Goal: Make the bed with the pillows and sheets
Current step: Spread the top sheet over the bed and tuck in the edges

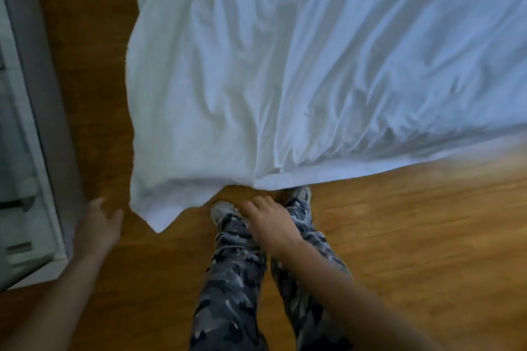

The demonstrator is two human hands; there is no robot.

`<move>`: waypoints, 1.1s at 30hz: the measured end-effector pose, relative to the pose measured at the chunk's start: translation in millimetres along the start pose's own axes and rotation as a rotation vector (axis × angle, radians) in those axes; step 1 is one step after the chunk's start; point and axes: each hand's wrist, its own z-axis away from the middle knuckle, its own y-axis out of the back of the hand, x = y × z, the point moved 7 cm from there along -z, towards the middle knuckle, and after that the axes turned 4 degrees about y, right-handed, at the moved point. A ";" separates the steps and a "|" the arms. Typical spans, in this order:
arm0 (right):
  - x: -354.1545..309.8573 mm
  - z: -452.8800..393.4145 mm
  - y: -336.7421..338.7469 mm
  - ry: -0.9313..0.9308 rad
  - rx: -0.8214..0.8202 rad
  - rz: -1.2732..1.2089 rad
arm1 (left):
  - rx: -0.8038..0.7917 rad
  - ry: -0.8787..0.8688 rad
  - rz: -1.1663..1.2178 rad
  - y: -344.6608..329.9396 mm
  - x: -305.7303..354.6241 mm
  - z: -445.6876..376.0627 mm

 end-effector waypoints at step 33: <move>-178.1 125.2 226.7 -0.754 0.583 -0.521 | -0.290 -0.700 0.112 301.4 107.4 185.2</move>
